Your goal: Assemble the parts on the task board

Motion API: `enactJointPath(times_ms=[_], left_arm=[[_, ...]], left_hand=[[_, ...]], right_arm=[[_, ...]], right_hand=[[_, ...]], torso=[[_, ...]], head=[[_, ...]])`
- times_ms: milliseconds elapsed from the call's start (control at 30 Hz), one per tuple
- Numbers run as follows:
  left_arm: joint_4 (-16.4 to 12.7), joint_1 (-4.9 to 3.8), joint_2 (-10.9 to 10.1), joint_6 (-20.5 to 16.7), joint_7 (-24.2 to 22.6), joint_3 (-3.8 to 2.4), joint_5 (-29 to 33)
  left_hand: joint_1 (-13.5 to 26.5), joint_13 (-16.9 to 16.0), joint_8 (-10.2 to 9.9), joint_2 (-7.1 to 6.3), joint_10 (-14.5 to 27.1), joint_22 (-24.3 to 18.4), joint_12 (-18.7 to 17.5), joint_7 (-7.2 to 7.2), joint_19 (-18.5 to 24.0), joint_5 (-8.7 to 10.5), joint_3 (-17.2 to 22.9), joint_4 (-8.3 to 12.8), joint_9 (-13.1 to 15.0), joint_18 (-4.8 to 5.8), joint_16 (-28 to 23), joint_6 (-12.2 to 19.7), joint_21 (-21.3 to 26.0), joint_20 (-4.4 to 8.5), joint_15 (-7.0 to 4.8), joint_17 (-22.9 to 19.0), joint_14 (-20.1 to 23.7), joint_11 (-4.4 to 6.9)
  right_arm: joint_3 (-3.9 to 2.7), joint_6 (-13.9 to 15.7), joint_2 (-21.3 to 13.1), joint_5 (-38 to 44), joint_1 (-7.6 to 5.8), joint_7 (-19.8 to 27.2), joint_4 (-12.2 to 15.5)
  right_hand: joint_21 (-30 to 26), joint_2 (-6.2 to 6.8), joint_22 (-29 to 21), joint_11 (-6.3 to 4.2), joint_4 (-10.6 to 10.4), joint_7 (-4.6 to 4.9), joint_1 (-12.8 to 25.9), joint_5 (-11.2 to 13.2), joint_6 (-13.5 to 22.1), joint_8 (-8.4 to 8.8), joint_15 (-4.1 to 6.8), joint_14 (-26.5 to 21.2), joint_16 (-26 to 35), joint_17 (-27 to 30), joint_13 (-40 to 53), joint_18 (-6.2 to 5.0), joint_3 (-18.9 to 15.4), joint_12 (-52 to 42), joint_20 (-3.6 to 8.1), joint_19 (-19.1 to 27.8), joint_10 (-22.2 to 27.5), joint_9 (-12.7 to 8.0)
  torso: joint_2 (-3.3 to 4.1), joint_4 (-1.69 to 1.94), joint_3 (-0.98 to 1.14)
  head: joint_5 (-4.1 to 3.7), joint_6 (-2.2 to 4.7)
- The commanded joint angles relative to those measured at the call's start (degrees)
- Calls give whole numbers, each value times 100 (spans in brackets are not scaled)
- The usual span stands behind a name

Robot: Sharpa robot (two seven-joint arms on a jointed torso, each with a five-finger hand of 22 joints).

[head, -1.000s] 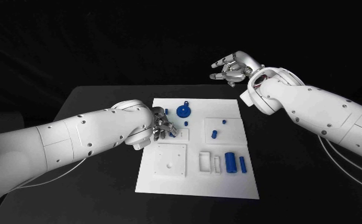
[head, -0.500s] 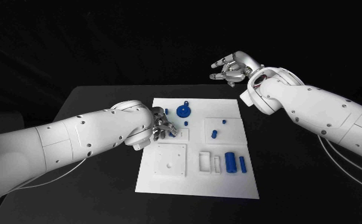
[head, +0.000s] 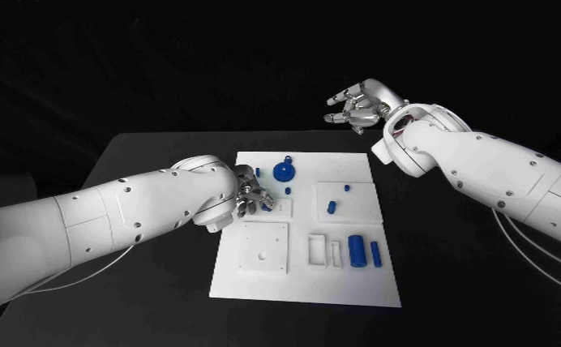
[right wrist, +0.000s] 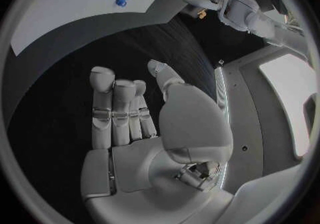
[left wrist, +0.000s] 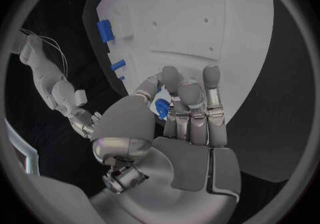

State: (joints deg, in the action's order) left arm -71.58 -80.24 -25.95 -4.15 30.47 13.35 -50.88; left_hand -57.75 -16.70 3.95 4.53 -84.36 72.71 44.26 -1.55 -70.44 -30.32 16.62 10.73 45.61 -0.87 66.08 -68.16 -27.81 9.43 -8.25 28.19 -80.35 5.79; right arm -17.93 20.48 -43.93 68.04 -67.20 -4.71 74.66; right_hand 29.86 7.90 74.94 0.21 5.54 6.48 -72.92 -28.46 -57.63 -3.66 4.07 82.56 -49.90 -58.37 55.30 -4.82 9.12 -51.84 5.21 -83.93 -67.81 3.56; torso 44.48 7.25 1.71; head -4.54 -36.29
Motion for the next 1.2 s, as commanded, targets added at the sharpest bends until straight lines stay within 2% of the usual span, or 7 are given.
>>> enactJointPath(times_ms=[33,400,567,733,800,1200], left_arm=[[-7,27,4,-28,6,15,31],[-20,27,11,-77,-25,13,32],[-37,27,7,-123,-57,11,28],[-58,28,-2,-180,-87,6,24],[-65,28,-5,-195,-96,2,22],[-92,28,-23,-258,-123,-10,17]], left_hand=[[-32,3,22,74,-236,5,15,495,-38,-30,139,104,3059,87,22,-772,13,-12,-48,-2,-10,48],[-34,8,23,70,-236,72,26,497,-60,-15,137,94,3059,87,30,-770,63,-9,-51,0,-9,50],[-34,8,23,70,-236,72,26,497,-60,-15,137,94,3059,87,30,-770,63,-9,-51,0,-9,50],[-38,9,23,66,-236,93,29,496,-70,-17,135,92,3059,87,31,-767,78,-6,-53,-1,-12,51],[-40,10,24,66,-236,100,29,497,-76,-16,136,91,3059,87,30,-768,84,-3,-55,-1,-14,54],[-40,10,24,66,-236,100,29,497,-76,-16,136,91,3059,87,30,-768,84,-3,-55,-1,-14,54]], right_arm=[[-3,-74,3,55,-1,8,9],[-3,-78,8,57,-1,6,7],[-3,-79,10,58,-1,6,6],[-3,-81,11,58,-1,5,6],[-3,-83,12,58,-1,6,3],[-3,-94,16,60,0,2,-10]], right_hand=[[21,18,355,-32,29,-3,58,-35,-56,9,9,36,12,-6,8,-91,2,-37,-2,-245,3,4],[21,18,355,-32,29,-3,58,-35,-56,9,9,36,12,-6,8,-91,2,-37,-2,-245,3,4],[29,17,356,-32,30,-3,59,-37,-57,9,9,37,13,-7,11,-91,3,-39,-1,-247,1,4],[54,12,359,-33,33,-3,63,-41,-60,9,11,42,13,-12,18,-89,5,-44,0,-251,-6,5],[54,12,359,-33,33,-3,63,-41,-60,9,11,42,13,-12,18,-89,5,-44,0,-251,-6,5],[54,12,359,-33,33,-3,63,-41,-60,9,11,42,13,-12,18,-89,5,-44,0,-251,-6,5]], torso=[[-4,5,3],[-4,9,-2],[-1,-1,-6],[2,1,5],[4,0,-3],[-2,9,-7]], head=[[-9,-10],[-8,-14],[-2,-14],[-12,-14],[-17,-16],[-18,-40]])
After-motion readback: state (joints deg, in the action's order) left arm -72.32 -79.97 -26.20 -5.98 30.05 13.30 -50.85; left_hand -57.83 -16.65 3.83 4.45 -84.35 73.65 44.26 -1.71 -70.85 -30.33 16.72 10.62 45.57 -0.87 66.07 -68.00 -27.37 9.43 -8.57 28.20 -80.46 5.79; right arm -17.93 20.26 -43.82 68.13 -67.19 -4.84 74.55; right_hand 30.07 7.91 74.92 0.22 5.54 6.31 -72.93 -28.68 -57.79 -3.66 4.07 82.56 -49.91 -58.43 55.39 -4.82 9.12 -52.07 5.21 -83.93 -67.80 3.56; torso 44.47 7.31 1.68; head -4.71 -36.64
